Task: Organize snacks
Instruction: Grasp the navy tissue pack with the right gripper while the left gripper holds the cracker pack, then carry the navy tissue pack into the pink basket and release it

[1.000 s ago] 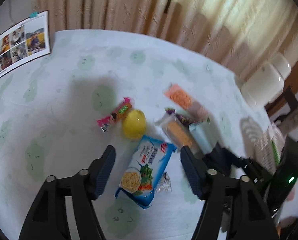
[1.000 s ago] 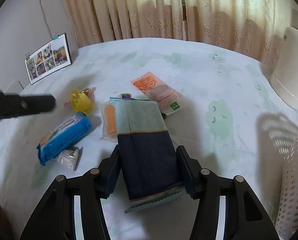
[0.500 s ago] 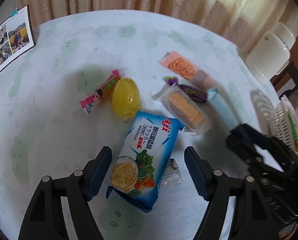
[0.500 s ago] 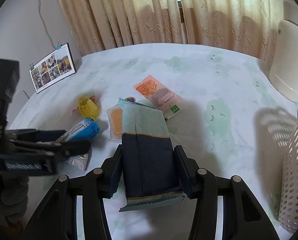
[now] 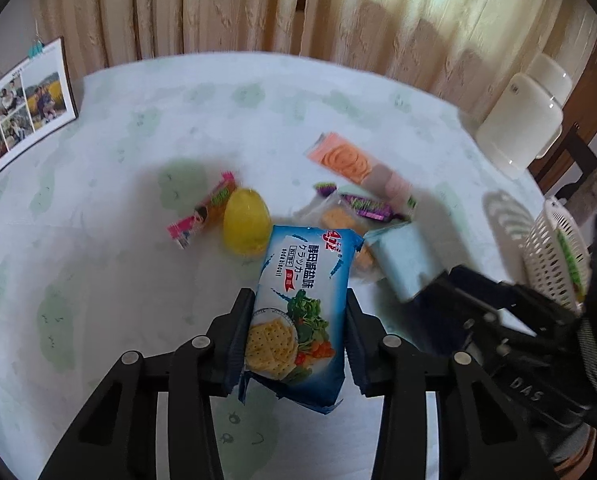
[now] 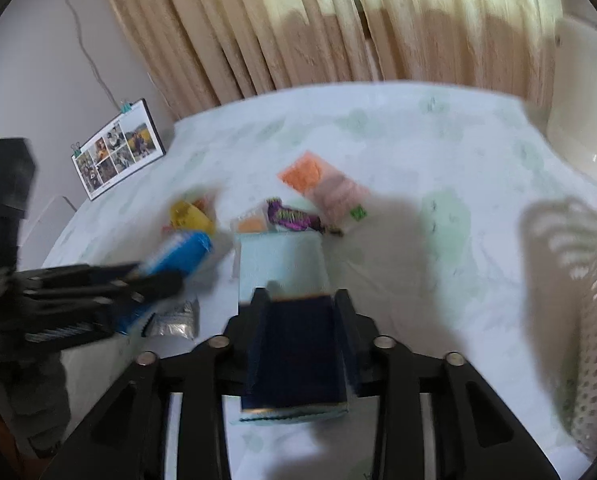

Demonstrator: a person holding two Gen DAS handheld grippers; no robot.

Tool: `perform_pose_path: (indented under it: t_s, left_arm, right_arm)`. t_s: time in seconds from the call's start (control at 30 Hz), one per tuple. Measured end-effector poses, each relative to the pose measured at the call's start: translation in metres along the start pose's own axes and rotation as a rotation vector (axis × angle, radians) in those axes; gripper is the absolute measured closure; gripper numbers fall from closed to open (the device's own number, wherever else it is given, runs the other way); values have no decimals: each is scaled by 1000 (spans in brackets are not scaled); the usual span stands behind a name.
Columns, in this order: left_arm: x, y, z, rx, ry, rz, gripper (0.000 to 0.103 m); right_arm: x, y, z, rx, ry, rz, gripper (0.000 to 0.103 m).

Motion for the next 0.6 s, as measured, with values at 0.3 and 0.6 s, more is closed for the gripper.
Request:
perform_pose_path:
  t_s: [0.3,0.6]
  left_arm:
    - [-22,1,0,-13,32,-55,64]
    - [-33,3,3,-28,62,-97,64]
  right_arm:
    - [10,5,12,-41,12,27,39]
    - [18,11,25,-101,164,33,53]
Point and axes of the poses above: each gripper's, at about its wrist camera, not at the fingertips, and x roughly the way its jaws point, z to its left, y to its underside, the point moved 1 cm from there along x, roughly the way its jaws point, and after that the axes turned 9 degrees about z, right-handed, at the moved point
